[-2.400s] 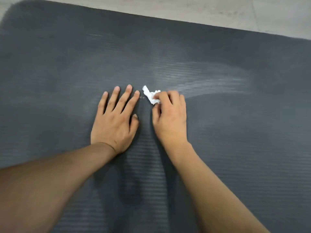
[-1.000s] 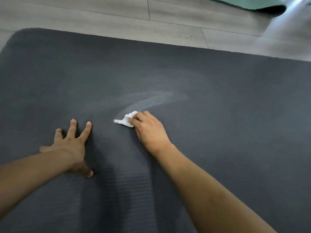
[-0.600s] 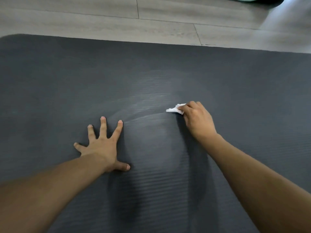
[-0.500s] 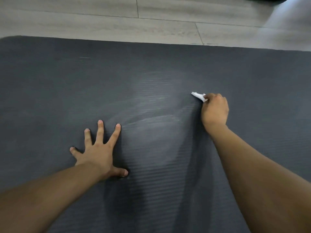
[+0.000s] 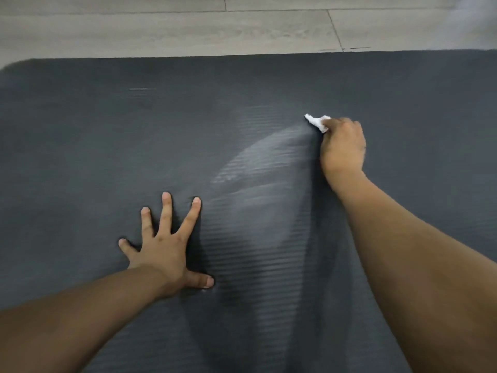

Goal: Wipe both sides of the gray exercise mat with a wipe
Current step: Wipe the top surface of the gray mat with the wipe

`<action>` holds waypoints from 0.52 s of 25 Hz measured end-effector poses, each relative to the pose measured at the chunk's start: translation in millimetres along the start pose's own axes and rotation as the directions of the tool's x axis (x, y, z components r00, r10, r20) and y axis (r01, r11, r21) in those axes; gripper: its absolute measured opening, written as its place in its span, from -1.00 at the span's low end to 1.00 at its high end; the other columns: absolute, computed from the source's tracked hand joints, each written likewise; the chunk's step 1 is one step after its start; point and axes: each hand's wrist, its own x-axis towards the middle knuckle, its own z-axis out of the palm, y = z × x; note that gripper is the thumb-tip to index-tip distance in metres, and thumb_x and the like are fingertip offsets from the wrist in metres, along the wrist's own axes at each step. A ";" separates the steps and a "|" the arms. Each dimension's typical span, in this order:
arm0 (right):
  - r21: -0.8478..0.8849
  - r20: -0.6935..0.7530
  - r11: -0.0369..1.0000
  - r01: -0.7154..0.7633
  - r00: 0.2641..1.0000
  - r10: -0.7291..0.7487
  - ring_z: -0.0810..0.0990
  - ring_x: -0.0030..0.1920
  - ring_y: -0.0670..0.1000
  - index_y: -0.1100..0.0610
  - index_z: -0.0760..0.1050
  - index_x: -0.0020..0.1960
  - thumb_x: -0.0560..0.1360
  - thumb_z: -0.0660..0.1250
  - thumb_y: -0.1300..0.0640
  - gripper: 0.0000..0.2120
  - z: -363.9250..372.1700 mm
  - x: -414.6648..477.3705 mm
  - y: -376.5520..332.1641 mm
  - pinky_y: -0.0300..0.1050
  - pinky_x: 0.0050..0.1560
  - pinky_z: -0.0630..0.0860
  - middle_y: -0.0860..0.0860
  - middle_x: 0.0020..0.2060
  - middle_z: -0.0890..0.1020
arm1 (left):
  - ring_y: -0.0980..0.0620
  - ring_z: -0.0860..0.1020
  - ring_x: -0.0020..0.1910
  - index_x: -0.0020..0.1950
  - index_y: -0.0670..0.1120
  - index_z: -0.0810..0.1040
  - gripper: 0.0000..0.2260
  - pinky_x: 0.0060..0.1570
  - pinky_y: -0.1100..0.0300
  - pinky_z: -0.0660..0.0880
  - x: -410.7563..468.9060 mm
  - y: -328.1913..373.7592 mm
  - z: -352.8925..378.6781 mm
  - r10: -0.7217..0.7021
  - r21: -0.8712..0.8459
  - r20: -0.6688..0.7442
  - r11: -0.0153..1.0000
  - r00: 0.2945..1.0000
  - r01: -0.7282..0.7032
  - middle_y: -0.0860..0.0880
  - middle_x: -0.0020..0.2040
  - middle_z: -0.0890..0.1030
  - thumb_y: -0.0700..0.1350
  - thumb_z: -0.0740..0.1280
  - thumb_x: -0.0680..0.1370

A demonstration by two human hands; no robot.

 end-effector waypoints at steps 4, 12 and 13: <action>0.143 0.044 0.900 0.412 0.906 -0.421 0.52 0.00 0.17 -0.08 0.50 0.35 0.50 0.19 0.28 -0.51 20.3 -77.7 -96.9 -0.09 0.04 0.39 0.03 0.05 0.64 | -0.24 -0.41 0.57 0.40 0.44 -0.55 0.31 0.40 -0.55 0.04 -0.8 0.3 -1.3 -0.007 -0.021 0.010 1.000 1.000 0.008 0.08 0.47 -0.64 0.42 0.55 0.19; 0.027 -0.005 0.994 -0.110 0.994 0.110 0.44 -0.04 0.31 0.17 0.61 0.20 0.50 0.15 0.32 -0.63 -31.9 -145.1 4.5 0.09 -0.01 0.42 0.27 -0.06 0.55 | -0.28 -0.41 0.57 0.53 0.38 -0.39 0.31 0.32 -0.65 -0.04 -5.8 4.4 -7.0 0.047 -0.094 0.005 0.995 0.999 -0.046 0.03 0.54 -0.56 0.35 0.61 0.19; 0.037 -0.005 0.993 -0.110 0.994 0.110 0.45 -0.05 0.33 0.19 0.62 0.19 0.49 0.16 0.35 -0.63 -30.3 -158.7 -16.9 0.10 -0.02 0.42 0.29 -0.07 0.55 | -0.27 -0.37 0.59 0.56 0.36 -0.34 0.27 0.36 -0.62 -0.04 -12.6 -1.9 -3.3 0.075 -0.115 -0.038 0.990 0.996 -0.079 0.03 0.57 -0.50 0.35 0.60 0.21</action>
